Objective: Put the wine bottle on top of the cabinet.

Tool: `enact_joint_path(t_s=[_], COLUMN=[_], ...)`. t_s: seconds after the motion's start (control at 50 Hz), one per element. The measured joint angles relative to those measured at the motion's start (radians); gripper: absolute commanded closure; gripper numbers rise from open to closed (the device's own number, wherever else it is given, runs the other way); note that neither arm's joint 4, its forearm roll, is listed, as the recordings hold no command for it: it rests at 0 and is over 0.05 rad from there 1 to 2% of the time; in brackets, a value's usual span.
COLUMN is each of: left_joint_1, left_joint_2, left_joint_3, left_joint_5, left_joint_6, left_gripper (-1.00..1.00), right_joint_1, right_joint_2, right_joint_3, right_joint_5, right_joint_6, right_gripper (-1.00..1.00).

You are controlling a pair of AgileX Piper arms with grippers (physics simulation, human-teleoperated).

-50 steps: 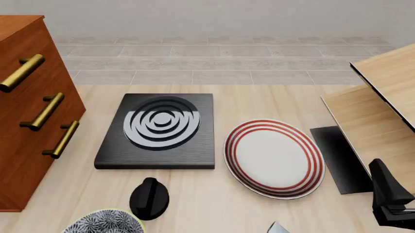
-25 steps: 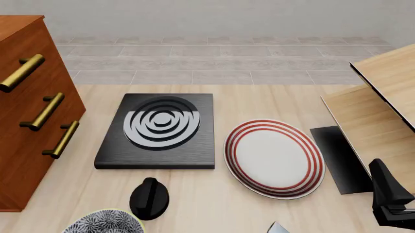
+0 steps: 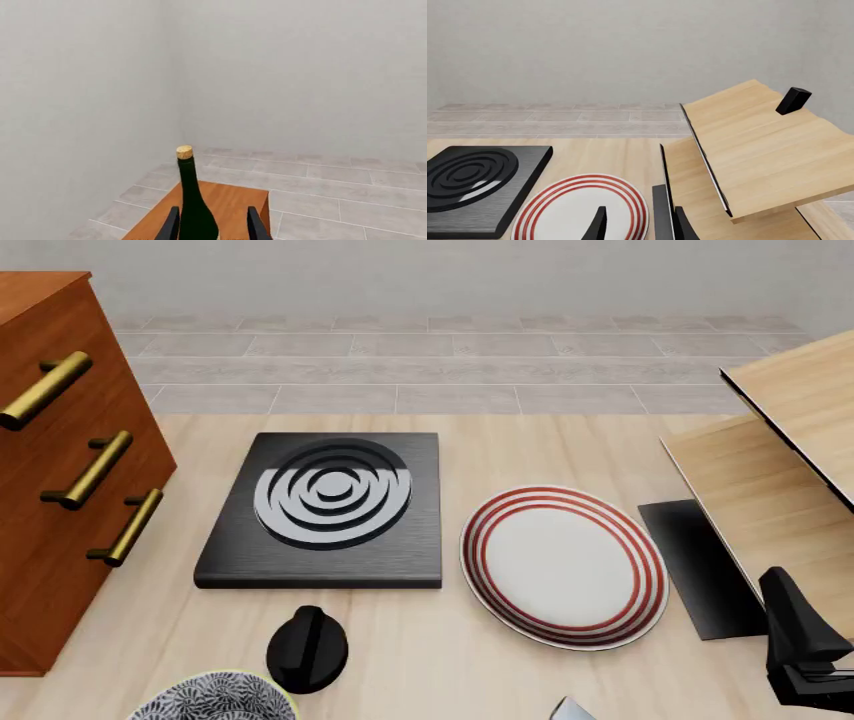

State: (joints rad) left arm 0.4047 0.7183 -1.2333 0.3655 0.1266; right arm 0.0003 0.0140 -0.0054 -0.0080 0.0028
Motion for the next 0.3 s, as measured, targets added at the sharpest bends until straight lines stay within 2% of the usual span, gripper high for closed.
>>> enact_joint_path(t_s=[0.3], left_joint_1=[-0.053], left_joint_2=[-0.072], left_joint_3=[-0.039], left_joint_5=[0.084], left_joint_6=[-0.009], left_gripper=[-1.00], right_joint_1=[0.000], right_joint_2=[0.000], right_joint_3=[0.000], right_joint_5=[0.000], right_joint_6=[0.000], right_gripper=[-1.00])
